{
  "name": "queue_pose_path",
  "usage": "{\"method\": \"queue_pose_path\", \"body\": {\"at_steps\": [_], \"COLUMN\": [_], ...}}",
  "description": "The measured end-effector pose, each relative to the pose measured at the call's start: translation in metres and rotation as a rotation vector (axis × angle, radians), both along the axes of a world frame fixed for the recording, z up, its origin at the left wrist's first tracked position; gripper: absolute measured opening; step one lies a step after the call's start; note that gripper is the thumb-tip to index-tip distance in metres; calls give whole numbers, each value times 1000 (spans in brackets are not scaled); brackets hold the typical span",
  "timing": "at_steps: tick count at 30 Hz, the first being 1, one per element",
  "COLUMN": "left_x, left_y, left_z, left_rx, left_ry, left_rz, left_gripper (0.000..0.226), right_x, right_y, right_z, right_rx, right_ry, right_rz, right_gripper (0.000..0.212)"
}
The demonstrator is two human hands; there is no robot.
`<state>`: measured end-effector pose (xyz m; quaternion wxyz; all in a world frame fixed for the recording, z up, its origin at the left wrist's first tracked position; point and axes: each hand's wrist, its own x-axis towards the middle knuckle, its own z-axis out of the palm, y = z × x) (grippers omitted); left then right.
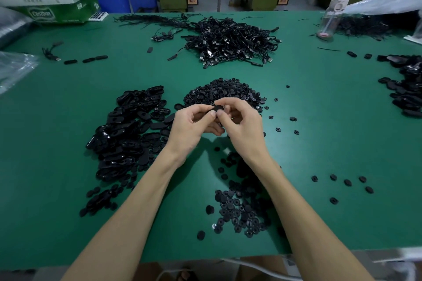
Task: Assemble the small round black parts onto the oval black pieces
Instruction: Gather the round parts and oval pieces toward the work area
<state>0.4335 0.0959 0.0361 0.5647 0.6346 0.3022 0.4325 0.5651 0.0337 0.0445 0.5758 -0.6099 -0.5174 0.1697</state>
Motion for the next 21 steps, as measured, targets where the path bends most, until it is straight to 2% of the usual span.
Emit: {"method": "queue_pose_path", "body": {"at_steps": [5,8,10,13,15,17,19,21], "left_x": [0,-2,-10,-27,-38,-48,-55,-61], "left_y": [0,4,8,22,37,50,59,63], "left_z": [-1,3,6,11,12,11,8,4], "left_rx": [73,207,293,409,479,512,502,511], "left_ry": [30,148,315,728,971,1141,1245,1278], "left_rz": [1,157,364,544,618,649,636,647], "left_gripper": [11,17,24,44,48,39,26,23], "right_x": [0,5,10,27,46,67,86,98], "right_y": [-1,-1,-1,-6,-10,-15,-21,-29], "right_z": [3,5,4,10,14,17,13,3], "right_rx": [16,55,47,17,-21,-66,-137,-200], "right_ry": [58,128,220,305,254,167,41,-62], "right_rz": [47,-43,-152,-282,-344,-396,-454,-491], "right_gripper": [29,24,21,18,15,13,15,17]}}
